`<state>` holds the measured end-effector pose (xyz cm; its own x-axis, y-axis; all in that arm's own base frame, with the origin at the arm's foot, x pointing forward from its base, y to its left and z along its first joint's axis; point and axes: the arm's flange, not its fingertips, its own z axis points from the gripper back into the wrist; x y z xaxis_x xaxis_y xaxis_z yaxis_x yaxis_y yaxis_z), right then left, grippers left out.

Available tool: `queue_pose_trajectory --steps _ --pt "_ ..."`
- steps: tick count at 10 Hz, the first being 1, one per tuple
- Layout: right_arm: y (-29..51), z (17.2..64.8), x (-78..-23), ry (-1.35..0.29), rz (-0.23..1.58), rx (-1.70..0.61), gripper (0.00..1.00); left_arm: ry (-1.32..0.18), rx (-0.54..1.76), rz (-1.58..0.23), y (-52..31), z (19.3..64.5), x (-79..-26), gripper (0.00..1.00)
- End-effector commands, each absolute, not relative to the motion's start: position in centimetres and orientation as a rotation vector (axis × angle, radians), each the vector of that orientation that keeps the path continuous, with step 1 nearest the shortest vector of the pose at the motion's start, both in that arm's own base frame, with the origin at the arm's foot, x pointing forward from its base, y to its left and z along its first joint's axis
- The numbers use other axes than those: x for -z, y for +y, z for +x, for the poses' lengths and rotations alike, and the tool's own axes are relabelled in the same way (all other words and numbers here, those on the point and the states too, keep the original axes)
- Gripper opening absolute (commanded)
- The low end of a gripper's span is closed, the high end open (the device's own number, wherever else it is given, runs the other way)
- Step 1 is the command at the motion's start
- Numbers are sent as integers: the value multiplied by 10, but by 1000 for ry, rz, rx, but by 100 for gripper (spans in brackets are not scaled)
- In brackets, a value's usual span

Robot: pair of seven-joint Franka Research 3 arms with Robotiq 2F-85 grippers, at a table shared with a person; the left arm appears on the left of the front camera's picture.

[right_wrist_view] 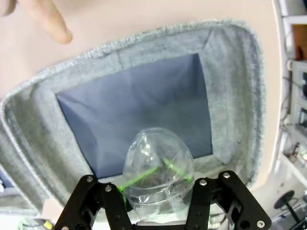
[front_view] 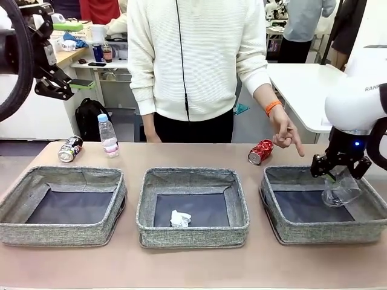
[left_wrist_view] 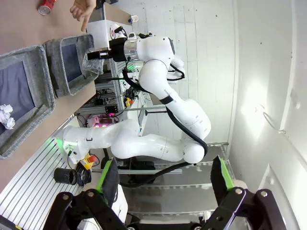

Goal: Sort the waste into the appropriate baskets.
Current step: Place the picked waste into the Fabric basket indicated by the person.

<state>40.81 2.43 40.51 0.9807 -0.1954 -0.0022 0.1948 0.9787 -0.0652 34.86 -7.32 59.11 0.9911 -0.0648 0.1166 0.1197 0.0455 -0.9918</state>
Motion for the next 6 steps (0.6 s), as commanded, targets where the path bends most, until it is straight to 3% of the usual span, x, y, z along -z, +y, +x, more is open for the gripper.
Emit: queue_pose_trajectory --steps 1,2,3,4,5,6 --pt "23 409 -405 5 -88 176 0 -48 169 -1514 -71 347 -590 100" --pt "25 410 -405 -1 -95 181 59 -48 169 -1514 -71 347 -590 100" --pt "29 411 -406 1 -99 191 59 -48 169 -1514 -71 347 -590 100" --pt "32 413 -406 -1 -92 202 100 -48 169 -1514 -71 347 -590 100" --pt "34 414 -406 -7 -83 206 63 -48 169 -1514 -71 347 -590 100" --pt "35 414 -407 -7 -84 206 100 -48 169 -1514 -71 347 -590 100"
